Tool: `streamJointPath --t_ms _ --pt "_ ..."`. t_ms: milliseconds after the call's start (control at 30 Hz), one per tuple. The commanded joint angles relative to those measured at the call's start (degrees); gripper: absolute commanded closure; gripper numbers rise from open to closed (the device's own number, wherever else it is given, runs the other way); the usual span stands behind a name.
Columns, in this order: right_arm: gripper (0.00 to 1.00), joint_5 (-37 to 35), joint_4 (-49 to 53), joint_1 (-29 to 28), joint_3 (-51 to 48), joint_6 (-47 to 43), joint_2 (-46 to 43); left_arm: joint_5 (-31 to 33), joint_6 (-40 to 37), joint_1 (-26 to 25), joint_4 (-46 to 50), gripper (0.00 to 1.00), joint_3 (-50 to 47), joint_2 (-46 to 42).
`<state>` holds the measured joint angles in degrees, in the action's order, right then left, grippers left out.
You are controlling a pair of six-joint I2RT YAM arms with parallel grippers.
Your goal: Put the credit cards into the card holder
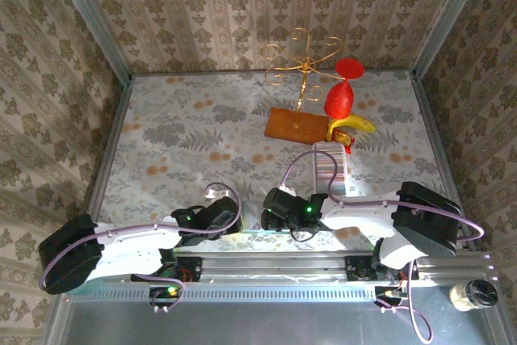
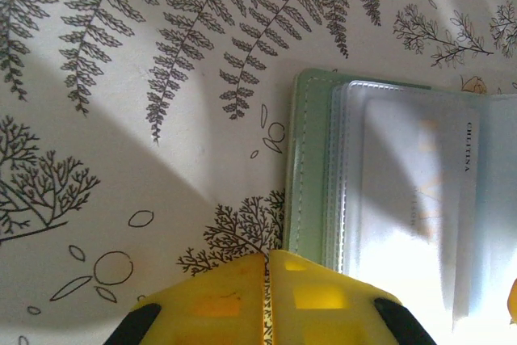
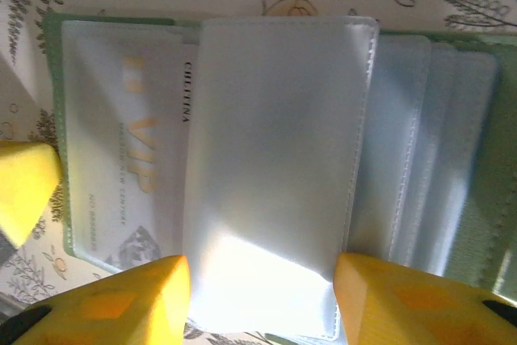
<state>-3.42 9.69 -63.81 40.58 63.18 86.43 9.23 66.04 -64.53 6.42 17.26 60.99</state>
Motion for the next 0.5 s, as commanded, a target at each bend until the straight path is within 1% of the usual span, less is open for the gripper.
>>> streamJointPath --t_ms 0,200,467 --pt "0.48 1.8 -3.8 -0.4 0.2 1.8 2.1 1.0 1.1 -0.6 1.2 0.90 -1.1 -1.0" --pt "0.48 1.4 -7.9 -0.4 -0.2 2.9 1.0 1.3 1.5 -0.6 1.2 0.90 -1.9 -1.7" --pt "0.48 3.5 -16.8 -0.4 -2.1 5.4 1.4 1.3 1.7 -0.6 1.0 0.90 -2.4 -2.4"
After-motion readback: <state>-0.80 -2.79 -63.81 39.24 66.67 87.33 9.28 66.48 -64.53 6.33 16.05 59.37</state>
